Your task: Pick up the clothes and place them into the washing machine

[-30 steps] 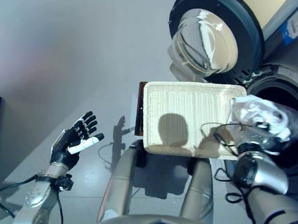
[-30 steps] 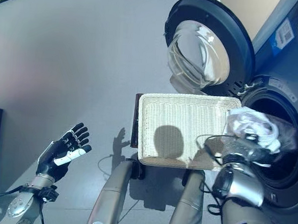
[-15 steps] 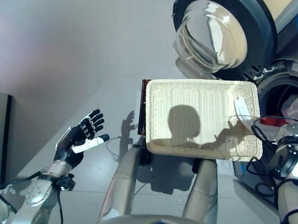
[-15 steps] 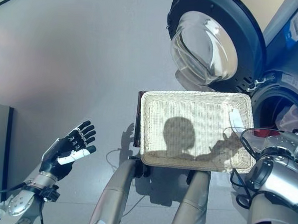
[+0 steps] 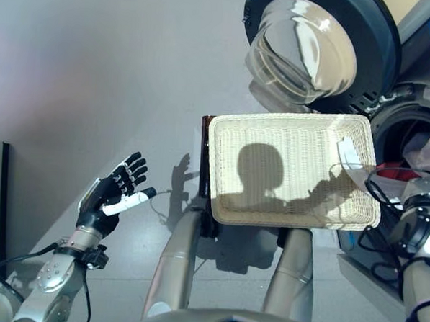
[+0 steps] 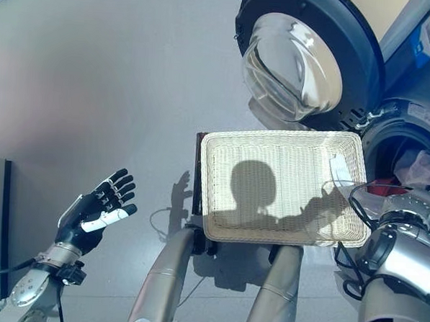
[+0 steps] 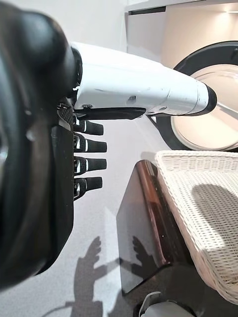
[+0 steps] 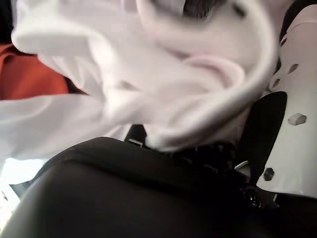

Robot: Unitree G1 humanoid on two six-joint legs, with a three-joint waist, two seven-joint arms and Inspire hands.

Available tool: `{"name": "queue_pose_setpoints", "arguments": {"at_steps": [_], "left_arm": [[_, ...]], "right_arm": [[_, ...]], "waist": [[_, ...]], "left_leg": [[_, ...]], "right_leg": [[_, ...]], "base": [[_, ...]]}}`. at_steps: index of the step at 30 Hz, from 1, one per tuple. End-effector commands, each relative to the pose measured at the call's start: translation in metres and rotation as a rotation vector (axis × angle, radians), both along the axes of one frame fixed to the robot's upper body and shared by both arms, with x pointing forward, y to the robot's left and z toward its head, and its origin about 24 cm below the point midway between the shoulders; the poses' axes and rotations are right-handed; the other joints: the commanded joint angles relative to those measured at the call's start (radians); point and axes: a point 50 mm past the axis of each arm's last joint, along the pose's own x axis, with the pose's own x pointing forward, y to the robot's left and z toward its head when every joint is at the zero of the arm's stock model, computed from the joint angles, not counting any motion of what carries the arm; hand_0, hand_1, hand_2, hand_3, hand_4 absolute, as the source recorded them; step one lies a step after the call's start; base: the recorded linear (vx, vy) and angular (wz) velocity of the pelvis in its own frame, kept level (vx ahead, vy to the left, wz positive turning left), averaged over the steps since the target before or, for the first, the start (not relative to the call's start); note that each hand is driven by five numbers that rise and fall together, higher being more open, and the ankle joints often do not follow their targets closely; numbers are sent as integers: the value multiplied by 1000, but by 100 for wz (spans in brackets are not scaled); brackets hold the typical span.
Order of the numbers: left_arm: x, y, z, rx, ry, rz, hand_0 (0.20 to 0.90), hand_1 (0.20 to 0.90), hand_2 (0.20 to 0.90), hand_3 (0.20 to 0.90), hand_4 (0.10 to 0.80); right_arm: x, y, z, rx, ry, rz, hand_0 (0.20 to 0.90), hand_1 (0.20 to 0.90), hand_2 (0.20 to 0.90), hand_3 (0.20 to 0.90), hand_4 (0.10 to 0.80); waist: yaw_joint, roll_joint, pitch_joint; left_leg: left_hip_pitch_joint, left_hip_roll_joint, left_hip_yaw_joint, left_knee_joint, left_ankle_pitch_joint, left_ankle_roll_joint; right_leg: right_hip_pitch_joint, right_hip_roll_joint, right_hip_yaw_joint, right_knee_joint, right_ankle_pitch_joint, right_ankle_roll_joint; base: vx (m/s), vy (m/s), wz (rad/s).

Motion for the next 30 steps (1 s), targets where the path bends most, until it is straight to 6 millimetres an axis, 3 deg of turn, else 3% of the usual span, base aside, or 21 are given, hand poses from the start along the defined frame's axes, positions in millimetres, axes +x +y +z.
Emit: {"name": "queue_pose_setpoints", "arguments": {"at_steps": [1, 5, 6, 7, 8, 9, 11, 14, 18, 22, 30], "left_arm": [[2, 12, 28, -9, -156, 67, 900, 900, 900, 900, 800], [2, 12, 27, -16, -149, 52, 900, 900, 900, 900, 800], [1, 13, 26, -14, -148, 49, 900, 900, 900, 900, 800], [0, 13, 27, -6, -146, 38, 900, 900, 900, 900, 800], [0, 14, 27, -7, -145, 39, 900, 900, 900, 900, 800], [0, 14, 28, -5, -149, 36, 900, 900, 900, 900, 800], [-3, 13, 27, -14, -140, 26, 900, 900, 900, 900, 800], [-7, 16, 23, -11, -115, 26, 900, 900, 900, 900, 800], [-9, 18, 19, 20, -102, 26, 900, 900, 900, 900, 800], [-18, 21, 14, 48, -75, 18, 900, 900, 900, 900, 800], [-14, 19, 26, 98, -109, -49, 900, 900, 900, 900, 800]], "right_arm": [[-17, -21, 41, -251, -8, -88, 900, 900, 900, 900, 800], [8, -9, 45, -383, 54, 110, 900, 900, 900, 900, 800], [15, -4, 45, -436, 64, 180, 900, 900, 900, 900, 800], [19, -1, 42, -477, 103, 239, 900, 900, 900, 900, 800], [19, -1, 41, -477, 103, 242, 900, 900, 900, 900, 800], [24, 4, 40, -508, 113, 281, 900, 900, 900, 900, 800], [29, 15, 28, -525, 98, 326, 900, 900, 900, 900, 800], [35, 26, 13, -591, 231, 440, 900, 900, 900, 900, 800], [54, 58, 0, -915, 630, 743, 900, 900, 900, 900, 800], [58, 82, -13, -1274, 1028, 915, 900, 900, 900, 900, 800], [60, 91, -19, -1700, 1559, 954, 900, 900, 900, 900, 800]], "waist": [[-18, 6, -52], [-17, -7, -36], [-20, -13, -39], [-21, -17, -28], [-21, -18, -35], [-23, -21, -24], [-28, -29, -25], [-32, -41, -23], [-36, -61, -13], [-41, -72, -12], [-38, -104, -10]], "left_leg": [[16, 70, -95, -216, 136, -131], [8, 73, -90, -214, 156, -126], [18, 75, -92, -213, 135, -130], [11, 76, -88, -214, 158, -126], [21, 76, -90, -209, 130, -131], [12, 78, -86, -212, 158, -126], [22, 77, -89, -203, 130, -129], [25, 77, -90, -199, 131, -129], [37, 84, -89, -206, 141, -130], [56, 81, -98, -218, 148, -129], [85, 72, -118, -238, 155, -130]], "right_leg": [[-3, 9, -5, -14, -26, -57], [-9, 9, -6, -23, 3, -62], [0, 10, -3, -22, -14, -57], [-6, 9, -4, -28, 10, -62], [3, 10, -1, -20, -17, -57], [-5, 10, -3, -30, 12, -62], [5, 11, 0, -21, -14, -57], [10, 13, -1, -24, -11, -60], [29, 16, -7, -41, 1, -60], [61, 15, -18, -60, 10, -56], [109, 14, -35, -88, 17, -46]], "base": [[0, 0, 0], [-62, 30, -3], [-27, 18, -9], [85, -3, -5], [-104, 18, -7], [94, -5, -9], [45, 0, -8], [0, 0, 0], [-7, 1, -2], [6, 1, -2], [11, -12, 4]]}}
